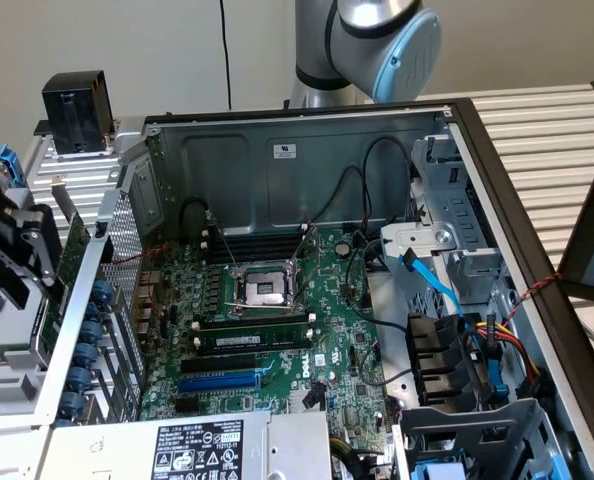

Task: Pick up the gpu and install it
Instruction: 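Pick up the gpu and move the gpu toward the slot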

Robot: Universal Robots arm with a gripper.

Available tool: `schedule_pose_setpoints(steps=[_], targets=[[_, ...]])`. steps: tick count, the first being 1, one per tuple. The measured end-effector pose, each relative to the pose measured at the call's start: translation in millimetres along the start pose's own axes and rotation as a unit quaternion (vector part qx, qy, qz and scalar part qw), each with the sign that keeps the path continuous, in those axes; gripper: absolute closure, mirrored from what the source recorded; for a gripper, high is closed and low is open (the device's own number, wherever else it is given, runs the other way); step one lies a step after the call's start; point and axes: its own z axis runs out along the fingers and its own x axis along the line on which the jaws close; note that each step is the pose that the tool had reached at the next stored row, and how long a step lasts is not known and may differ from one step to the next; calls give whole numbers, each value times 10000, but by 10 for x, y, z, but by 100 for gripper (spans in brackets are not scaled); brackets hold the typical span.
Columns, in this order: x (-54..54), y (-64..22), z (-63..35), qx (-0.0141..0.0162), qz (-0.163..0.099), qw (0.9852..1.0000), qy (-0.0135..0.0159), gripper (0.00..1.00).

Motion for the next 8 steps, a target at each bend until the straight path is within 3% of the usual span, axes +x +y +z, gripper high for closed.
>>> schedule_pose_setpoints(steps=[3,8], targets=[[-9,0,14,-31,-115,9999,19,49],[-50,-6,100,-36,-122,9999,20,49]])
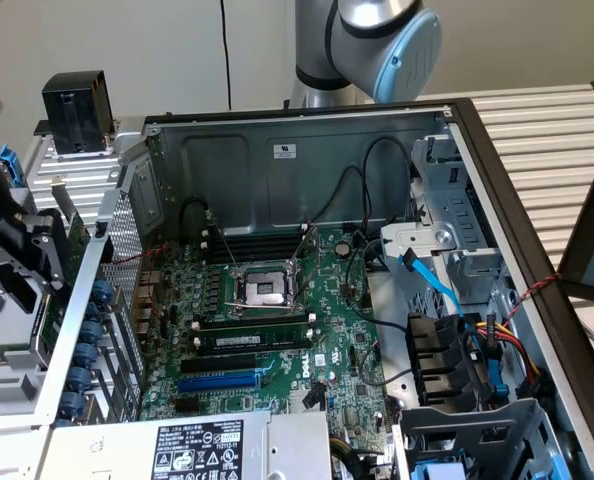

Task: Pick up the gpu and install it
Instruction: 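Pick up the gpu and move the gpu toward the slot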

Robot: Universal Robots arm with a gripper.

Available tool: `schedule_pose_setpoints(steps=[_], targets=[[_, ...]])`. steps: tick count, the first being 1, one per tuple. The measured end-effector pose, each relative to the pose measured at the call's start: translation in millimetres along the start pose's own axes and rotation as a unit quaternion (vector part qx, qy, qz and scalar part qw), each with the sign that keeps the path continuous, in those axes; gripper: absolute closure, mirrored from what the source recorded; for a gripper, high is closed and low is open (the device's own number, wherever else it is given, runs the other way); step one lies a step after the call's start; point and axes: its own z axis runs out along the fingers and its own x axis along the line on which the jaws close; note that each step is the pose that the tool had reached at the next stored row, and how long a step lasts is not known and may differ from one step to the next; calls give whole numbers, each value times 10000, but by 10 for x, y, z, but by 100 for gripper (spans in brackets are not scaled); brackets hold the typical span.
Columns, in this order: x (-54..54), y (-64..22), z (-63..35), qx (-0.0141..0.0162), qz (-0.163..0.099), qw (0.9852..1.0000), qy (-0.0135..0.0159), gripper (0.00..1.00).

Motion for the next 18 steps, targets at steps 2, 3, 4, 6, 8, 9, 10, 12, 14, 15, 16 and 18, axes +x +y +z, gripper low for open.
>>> schedule_pose_setpoints(steps=[2,3,4,6,8,9,10,12,14,15,16,18], targets=[[5,4,33,-4,3,10000,0,49],[8,19,48,-3,5,10000,0,49],[10,31,58,-4,5,10000,0,49],[14,71,88,-4,5,10000,-1,49],[20,122,114,20,1,10000,-2,49],[24,145,124,48,-4,10000,-4,49],[26,159,132,75,-8,10000,-6,49],[27,164,139,129,-17,9999,-10,49],[27,163,141,183,-26,9998,-12,49],[28,163,143,204,-30,9998,-14,49],[28,162,145,208,-30,9998,-13,49],[29,161,153,209,-30,9998,-10,49]])
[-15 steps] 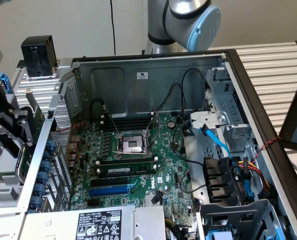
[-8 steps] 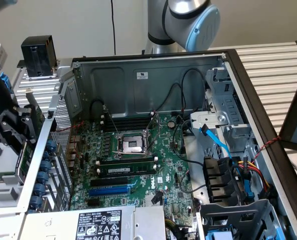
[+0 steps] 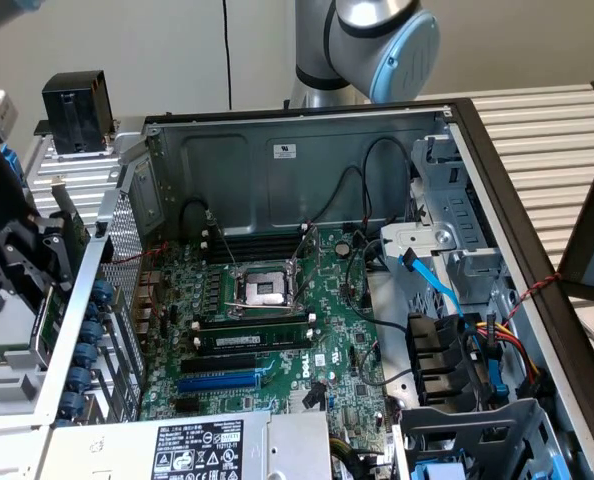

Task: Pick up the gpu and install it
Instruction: 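Pick up the gpu and move the gpu toward the slot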

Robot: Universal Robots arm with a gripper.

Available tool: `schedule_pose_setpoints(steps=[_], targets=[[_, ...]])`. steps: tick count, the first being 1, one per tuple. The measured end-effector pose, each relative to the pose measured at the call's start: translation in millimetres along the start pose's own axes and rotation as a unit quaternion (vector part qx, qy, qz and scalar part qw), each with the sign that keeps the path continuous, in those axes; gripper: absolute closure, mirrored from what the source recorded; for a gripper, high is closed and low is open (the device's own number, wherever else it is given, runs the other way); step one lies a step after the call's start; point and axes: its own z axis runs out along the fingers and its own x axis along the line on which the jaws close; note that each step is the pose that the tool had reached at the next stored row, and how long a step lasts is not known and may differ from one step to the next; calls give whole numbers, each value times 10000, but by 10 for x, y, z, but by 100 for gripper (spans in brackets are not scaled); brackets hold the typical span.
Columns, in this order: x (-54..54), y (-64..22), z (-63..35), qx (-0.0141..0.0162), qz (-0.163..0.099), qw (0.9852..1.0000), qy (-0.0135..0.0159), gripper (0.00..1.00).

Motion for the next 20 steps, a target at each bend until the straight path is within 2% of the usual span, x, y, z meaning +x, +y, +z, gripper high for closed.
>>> schedule_pose_setpoints(steps=[5,6,9,11,17,20], targets=[[-7,-2,21,2,3,10000,44,49],[-14,-2,25,4,5,10000,59,49],[-38,-2,31,9,13,9999,129,49],[-50,-2,33,12,17,9999,161,49],[-87,0,41,11,19,9998,181,49],[-89,-1,44,3,28,9997,225,49]])
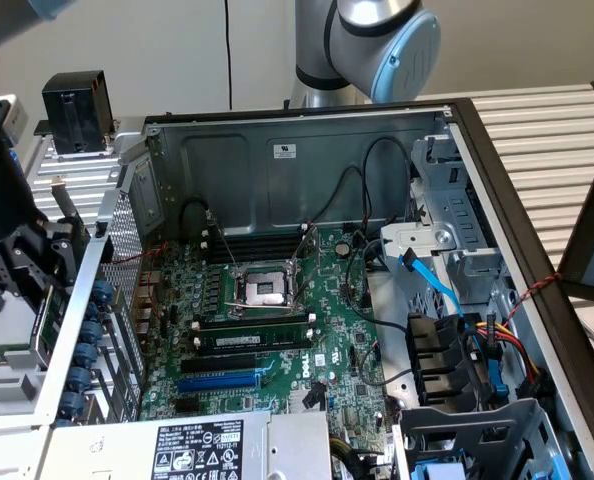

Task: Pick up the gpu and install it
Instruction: 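Pick up the gpu and move the gpu toward the slot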

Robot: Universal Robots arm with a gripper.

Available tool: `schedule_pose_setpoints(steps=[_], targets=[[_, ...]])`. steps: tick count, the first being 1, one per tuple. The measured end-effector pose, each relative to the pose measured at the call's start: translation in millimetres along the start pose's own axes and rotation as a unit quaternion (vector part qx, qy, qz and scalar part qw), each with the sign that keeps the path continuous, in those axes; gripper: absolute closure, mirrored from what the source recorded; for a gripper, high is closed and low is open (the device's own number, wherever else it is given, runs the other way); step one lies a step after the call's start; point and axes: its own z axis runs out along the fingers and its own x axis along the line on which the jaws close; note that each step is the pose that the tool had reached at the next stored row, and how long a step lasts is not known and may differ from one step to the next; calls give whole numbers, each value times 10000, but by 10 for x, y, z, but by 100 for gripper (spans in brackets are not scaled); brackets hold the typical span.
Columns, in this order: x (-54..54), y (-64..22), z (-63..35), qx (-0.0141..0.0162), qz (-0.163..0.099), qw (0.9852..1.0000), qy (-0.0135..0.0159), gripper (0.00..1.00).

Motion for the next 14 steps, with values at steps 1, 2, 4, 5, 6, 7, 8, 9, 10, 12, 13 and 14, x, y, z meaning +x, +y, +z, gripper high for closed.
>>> schedule_pose_setpoints(steps=[1,2,4,5,6,7,8,9,10,12,13,14], targets=[[0,-1,0,-5,5,10000,19,49],[-1,-1,0,-10,9,10000,28,49],[-6,-1,4,-21,15,10000,35,49],[-9,-1,4,-22,16,10000,35,49],[-12,-1,5,-23,16,10000,36,49],[-15,-1,8,-24,18,10000,37,49],[-17,-1,9,-25,19,10000,38,49],[-17,-1,9,-24,20,10000,39,49],[-18,-1,9,-24,21,10000,40,49],[-19,-1,10,-24,22,10000,40,49],[-20,-1,10,-24,22,10000,40,49],[-20,-1,10,-24,22,10000,40,49]])
